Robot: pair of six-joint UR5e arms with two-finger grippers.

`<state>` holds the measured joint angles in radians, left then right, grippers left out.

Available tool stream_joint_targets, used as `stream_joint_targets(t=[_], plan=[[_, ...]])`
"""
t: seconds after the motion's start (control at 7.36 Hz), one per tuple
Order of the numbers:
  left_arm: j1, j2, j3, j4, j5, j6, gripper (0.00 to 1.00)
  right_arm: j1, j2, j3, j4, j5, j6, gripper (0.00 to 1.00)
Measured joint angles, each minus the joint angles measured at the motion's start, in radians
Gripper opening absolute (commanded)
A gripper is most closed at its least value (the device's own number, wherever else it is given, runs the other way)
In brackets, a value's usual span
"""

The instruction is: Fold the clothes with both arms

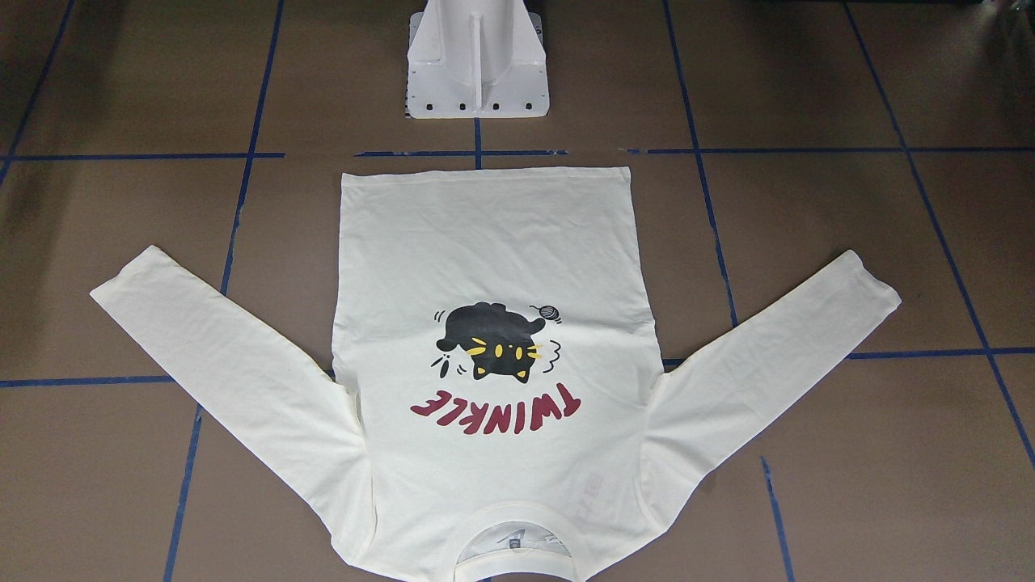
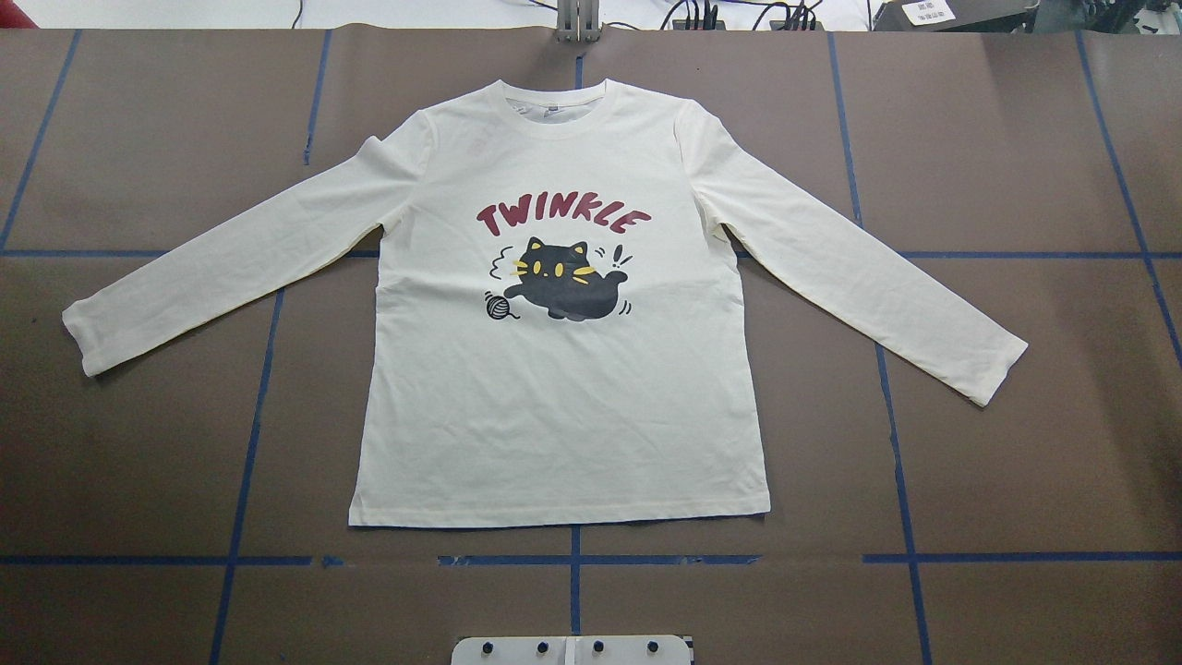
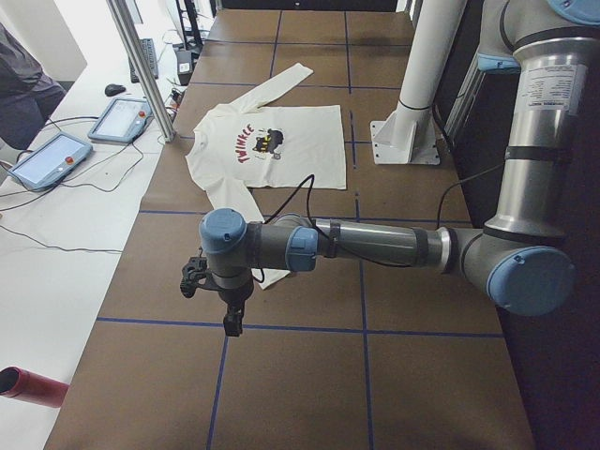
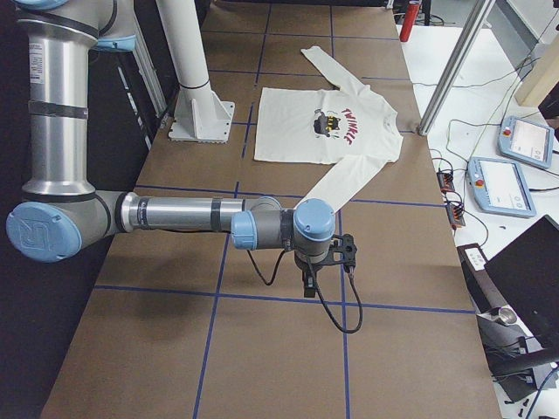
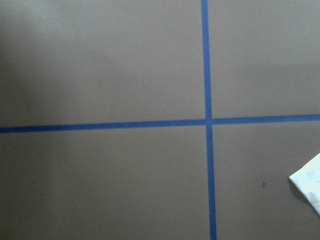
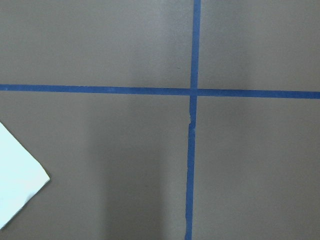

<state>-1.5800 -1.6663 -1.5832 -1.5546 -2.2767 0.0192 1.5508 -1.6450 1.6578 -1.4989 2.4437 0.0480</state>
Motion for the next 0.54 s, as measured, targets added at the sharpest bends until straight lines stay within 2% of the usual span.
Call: stream_joint_targets(t=[0.27,0.54], plan=[[0.002,-0.021,-0.002,-0.088,-0.011,-0.001,1.00,-0.002,0.035,-0.004,0.007,0.035,0.030,1.00],[0.005,0.001,0.000,-0.219,-0.062,-0.005,1.00,-0.058,0.044,0.000,0.045,0.030,0.073,1.00]])
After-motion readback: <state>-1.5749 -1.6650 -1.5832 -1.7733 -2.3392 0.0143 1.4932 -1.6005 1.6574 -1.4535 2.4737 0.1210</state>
